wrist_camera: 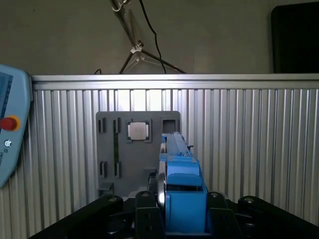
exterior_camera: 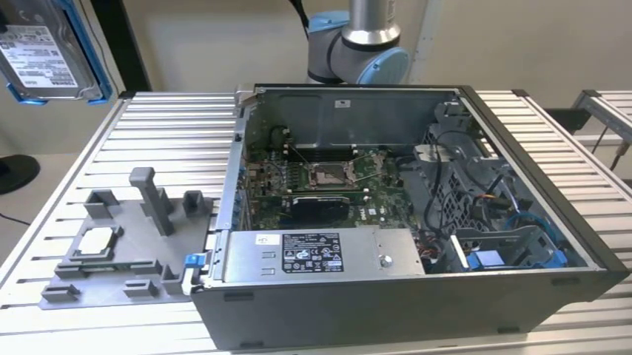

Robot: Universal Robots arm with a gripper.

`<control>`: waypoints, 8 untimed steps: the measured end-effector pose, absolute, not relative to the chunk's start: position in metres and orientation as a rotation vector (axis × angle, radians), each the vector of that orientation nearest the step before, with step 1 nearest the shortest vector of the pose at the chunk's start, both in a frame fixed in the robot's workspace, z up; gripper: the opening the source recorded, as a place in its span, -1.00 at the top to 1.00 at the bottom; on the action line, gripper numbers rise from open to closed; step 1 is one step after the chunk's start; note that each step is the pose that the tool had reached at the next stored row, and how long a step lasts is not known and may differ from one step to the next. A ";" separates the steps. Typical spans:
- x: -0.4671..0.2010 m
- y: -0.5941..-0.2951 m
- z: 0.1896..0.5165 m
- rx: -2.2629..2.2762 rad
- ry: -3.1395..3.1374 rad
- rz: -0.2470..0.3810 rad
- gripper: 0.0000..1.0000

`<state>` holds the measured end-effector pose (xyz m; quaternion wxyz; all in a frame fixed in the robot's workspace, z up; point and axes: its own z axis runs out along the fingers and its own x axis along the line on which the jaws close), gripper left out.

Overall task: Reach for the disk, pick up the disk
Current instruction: 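Pick up the disk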

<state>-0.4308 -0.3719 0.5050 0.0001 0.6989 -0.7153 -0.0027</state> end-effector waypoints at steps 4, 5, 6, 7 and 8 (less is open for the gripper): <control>-0.431 -0.372 0.505 2.195 -2.247 -0.009 1.00; -0.430 -0.372 0.505 2.195 -2.247 -0.009 1.00; -0.430 -0.372 0.505 2.195 -2.247 -0.009 1.00; -0.429 -0.372 0.505 2.195 -2.247 -0.009 1.00; -0.427 -0.372 0.505 2.195 -2.247 -0.009 1.00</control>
